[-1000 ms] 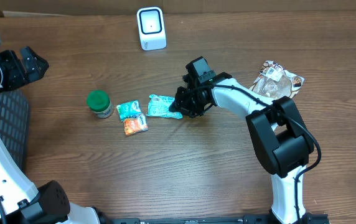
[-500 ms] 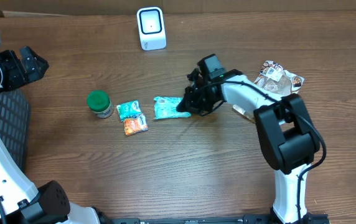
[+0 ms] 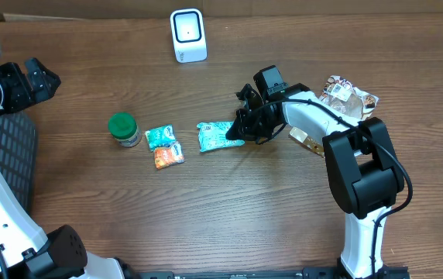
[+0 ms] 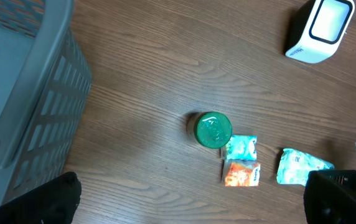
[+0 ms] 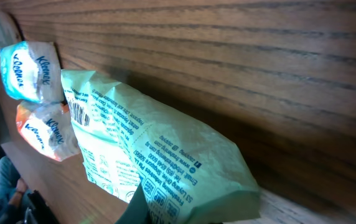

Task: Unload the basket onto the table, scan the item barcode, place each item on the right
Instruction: 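Lower the right gripper and grasp the mint-green bag's edge, then drag the mint-green bag right and lift it with the right gripper, then carry the mint-green bag up toward the white scanner, then hold the mint-green bag in front of the white scanner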

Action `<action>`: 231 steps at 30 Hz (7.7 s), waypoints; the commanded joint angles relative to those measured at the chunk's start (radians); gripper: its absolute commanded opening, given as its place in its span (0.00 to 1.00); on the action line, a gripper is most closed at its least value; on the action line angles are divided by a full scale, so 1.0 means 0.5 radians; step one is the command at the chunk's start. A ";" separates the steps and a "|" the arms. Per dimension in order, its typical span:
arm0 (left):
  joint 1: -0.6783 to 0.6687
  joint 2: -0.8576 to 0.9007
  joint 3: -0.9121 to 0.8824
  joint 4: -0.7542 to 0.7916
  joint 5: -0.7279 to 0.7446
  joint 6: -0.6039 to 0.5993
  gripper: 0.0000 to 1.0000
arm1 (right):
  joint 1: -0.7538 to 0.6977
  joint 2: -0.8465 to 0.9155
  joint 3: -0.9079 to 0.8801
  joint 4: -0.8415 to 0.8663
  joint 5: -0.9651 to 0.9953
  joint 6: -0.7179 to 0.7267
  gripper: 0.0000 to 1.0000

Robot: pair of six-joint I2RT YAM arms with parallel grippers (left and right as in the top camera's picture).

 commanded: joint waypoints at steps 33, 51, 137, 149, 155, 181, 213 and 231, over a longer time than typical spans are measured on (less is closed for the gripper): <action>-0.002 0.018 0.003 0.005 -0.004 0.030 1.00 | -0.103 0.167 -0.016 0.202 -0.545 0.031 0.36; -0.002 0.018 0.003 0.005 -0.004 0.030 1.00 | -0.057 0.195 -0.016 0.224 -0.454 0.130 0.36; -0.002 0.019 0.003 0.005 -0.004 0.030 0.99 | -0.148 -1.238 0.359 -0.332 -0.127 -0.028 0.04; -0.002 0.019 0.003 0.005 -0.004 0.030 0.99 | 0.096 -0.233 1.685 -0.542 1.162 -0.298 0.04; -0.002 0.019 0.003 0.005 -0.004 0.030 1.00 | 0.340 0.089 1.701 0.146 2.257 -0.919 0.04; -0.002 0.019 0.003 0.005 -0.004 0.030 1.00 | 0.404 0.825 1.682 1.501 2.197 -2.995 0.04; -0.002 0.019 0.003 0.005 -0.004 0.030 1.00 | 0.426 0.864 1.645 1.296 2.074 -3.050 0.04; -0.002 0.019 0.003 0.005 -0.004 0.030 0.99 | 0.436 0.507 1.646 1.085 2.094 -2.206 0.04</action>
